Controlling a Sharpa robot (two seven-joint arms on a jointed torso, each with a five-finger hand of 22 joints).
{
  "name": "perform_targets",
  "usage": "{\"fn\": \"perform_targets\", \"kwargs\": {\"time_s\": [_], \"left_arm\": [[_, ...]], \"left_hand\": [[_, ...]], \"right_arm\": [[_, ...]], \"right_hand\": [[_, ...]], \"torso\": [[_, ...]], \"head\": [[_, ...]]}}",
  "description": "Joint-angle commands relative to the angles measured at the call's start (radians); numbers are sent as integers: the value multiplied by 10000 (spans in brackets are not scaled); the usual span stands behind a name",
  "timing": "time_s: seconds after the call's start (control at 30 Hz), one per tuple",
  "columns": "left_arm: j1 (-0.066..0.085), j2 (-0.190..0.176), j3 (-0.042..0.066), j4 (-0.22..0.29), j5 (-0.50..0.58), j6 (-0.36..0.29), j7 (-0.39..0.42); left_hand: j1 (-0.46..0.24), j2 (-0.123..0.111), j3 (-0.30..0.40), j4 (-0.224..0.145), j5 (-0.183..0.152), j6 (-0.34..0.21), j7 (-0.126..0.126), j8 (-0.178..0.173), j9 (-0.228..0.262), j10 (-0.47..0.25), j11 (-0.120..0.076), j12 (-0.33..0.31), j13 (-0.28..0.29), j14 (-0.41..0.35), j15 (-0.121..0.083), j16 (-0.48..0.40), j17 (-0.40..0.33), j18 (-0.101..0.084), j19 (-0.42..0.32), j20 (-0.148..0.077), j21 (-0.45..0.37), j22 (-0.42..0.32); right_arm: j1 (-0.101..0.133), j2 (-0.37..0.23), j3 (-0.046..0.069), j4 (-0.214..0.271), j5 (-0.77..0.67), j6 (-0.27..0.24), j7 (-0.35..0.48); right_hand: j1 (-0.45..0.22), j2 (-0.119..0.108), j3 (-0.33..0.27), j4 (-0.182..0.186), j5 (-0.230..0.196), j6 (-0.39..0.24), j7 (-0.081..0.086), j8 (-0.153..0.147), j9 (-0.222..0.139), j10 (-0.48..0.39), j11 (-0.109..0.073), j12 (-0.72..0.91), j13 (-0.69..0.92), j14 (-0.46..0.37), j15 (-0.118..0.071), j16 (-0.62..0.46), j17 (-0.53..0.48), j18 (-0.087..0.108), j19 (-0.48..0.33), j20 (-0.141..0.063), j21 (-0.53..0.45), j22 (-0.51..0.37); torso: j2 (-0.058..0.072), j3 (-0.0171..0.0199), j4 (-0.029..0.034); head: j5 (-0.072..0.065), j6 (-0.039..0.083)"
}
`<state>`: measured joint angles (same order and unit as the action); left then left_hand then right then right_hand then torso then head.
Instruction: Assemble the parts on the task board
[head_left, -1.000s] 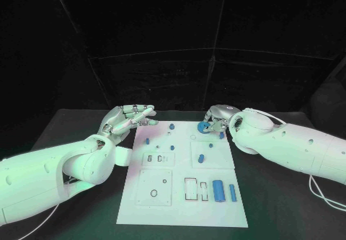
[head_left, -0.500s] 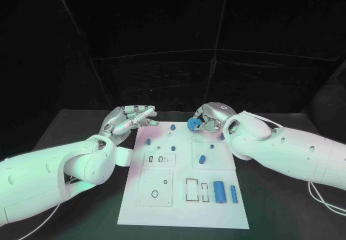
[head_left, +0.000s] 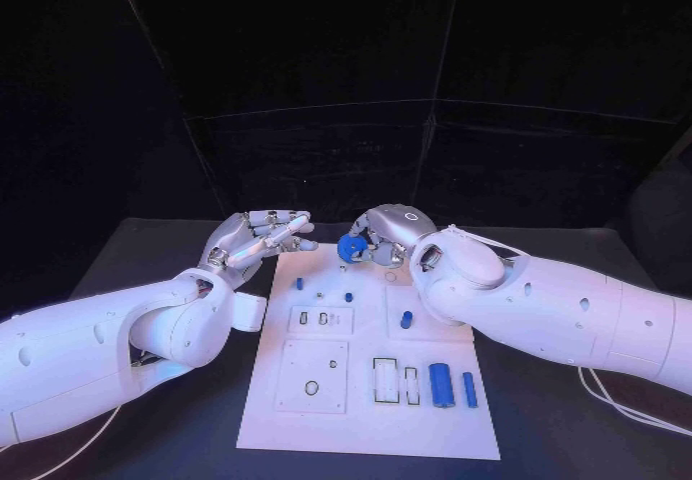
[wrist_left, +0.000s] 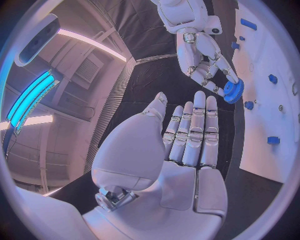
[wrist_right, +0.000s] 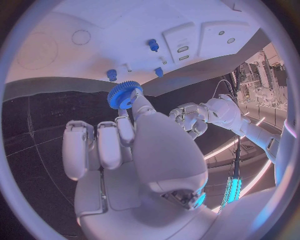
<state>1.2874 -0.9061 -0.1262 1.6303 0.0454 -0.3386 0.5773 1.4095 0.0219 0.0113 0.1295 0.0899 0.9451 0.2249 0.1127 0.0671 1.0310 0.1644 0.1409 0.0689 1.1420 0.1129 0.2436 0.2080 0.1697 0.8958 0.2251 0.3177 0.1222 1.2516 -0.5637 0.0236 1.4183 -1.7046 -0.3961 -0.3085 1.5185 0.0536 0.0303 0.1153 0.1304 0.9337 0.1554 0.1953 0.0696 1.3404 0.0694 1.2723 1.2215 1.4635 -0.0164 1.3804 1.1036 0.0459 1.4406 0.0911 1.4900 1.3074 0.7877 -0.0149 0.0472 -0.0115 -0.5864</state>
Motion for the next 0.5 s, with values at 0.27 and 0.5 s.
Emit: {"fn": "perform_targets", "kwargs": {"time_s": [0.27, 0.5], "left_arm": [[26, 41, 8, -26, -11, 111, 73], [28, 55, 8, -34, -11, 111, 70]], "left_hand": [[-4, 85, 7, -53, 15, 50, 8, -45, -8, 67, 22, -50, -16, -74, -3, -40, 13, 145, -34, 29, -43, -15], [-4, 85, 7, -53, 15, 50, 8, -45, -8, 67, 22, -50, -16, -74, -3, -40, 13, 145, -34, 29, -43, -15]], "right_arm": [[11, 563, 0, -541, -310, 746, -61], [11, 780, 1, -760, -366, 1201, -53]], "right_hand": [[-135, -41, 89, 23, 12, 276, -115, -27, -21, 188, -153, -43, -20, 310, -35, 41, -14, -75, 58, 18, 66, 936], [-220, -123, 136, 29, -6, 252, -99, -93, -33, 182, -139, -57, -18, 310, -25, 41, -19, -74, 52, 25, 62, 930]], "torso": [[1, 5, -7], [0, 8, -8]], "head": [[52, -64], [66, -90]]}}
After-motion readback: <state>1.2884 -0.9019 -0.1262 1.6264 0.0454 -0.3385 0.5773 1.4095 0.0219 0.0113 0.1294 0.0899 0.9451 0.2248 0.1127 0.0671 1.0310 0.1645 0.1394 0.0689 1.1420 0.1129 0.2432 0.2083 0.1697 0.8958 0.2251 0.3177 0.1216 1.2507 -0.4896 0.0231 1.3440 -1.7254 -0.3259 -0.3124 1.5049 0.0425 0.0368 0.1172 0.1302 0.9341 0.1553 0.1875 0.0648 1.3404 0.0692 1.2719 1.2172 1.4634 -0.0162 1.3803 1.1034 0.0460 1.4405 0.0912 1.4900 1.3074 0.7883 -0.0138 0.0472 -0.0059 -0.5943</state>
